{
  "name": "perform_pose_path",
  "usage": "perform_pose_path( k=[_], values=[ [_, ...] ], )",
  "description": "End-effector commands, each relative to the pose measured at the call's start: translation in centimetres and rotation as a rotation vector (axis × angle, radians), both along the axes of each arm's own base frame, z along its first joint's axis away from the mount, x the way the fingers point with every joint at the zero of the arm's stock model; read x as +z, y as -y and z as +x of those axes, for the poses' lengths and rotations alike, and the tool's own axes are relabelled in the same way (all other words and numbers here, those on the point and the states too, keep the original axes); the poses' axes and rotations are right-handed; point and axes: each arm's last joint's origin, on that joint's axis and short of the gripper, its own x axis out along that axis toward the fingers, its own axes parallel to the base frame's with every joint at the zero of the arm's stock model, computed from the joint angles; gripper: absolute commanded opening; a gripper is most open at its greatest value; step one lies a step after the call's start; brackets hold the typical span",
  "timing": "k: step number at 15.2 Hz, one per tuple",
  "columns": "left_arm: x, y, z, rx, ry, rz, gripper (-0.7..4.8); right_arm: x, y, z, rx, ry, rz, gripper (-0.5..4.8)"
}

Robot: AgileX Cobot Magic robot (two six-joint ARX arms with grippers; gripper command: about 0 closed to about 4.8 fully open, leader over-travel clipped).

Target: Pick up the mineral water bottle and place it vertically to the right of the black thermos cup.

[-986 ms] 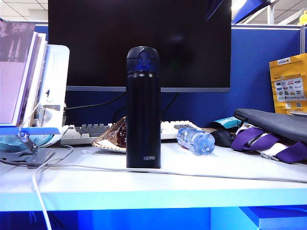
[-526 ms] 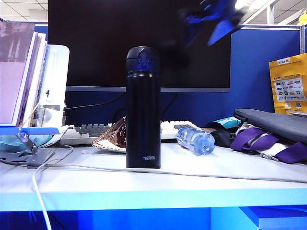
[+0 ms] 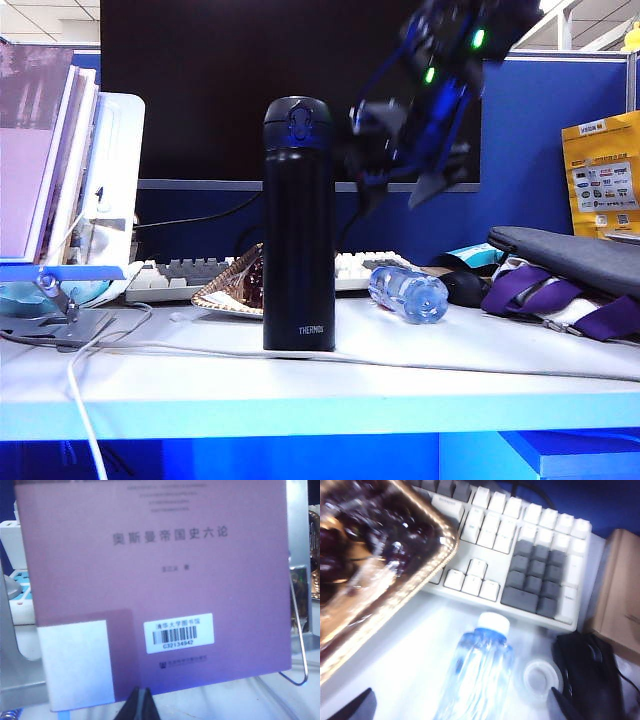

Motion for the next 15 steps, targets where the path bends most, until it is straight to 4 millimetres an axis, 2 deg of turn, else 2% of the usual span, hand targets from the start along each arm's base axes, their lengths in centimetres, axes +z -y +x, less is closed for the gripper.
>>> perform_pose_path(
  k=[1,5,11,15],
  values=[
    [-0.1,0.0,0.0,0.005,-0.009,0.002,-0.05,-1.5,-0.2,1.0,-0.050,0.035,-0.045,4.79],
    [-0.1,0.0,0.0,0.005,-0.009,0.002,-0.05,-3.4,-0.7,2.3,-0.040,0.023,-0.064,4.79],
    [-0.1,0.0,0.0,0.005,-0.009,0.002,-0.05,-4.7,-1.5,5.1,-0.068,-0.023,-0.132,4.79],
    [-0.1,0.0,0.0,0.005,-0.009,0.002,-0.05,-5.9,-1.4,5.7,-0.098,-0.051,-0.189,4.79]
  ],
)
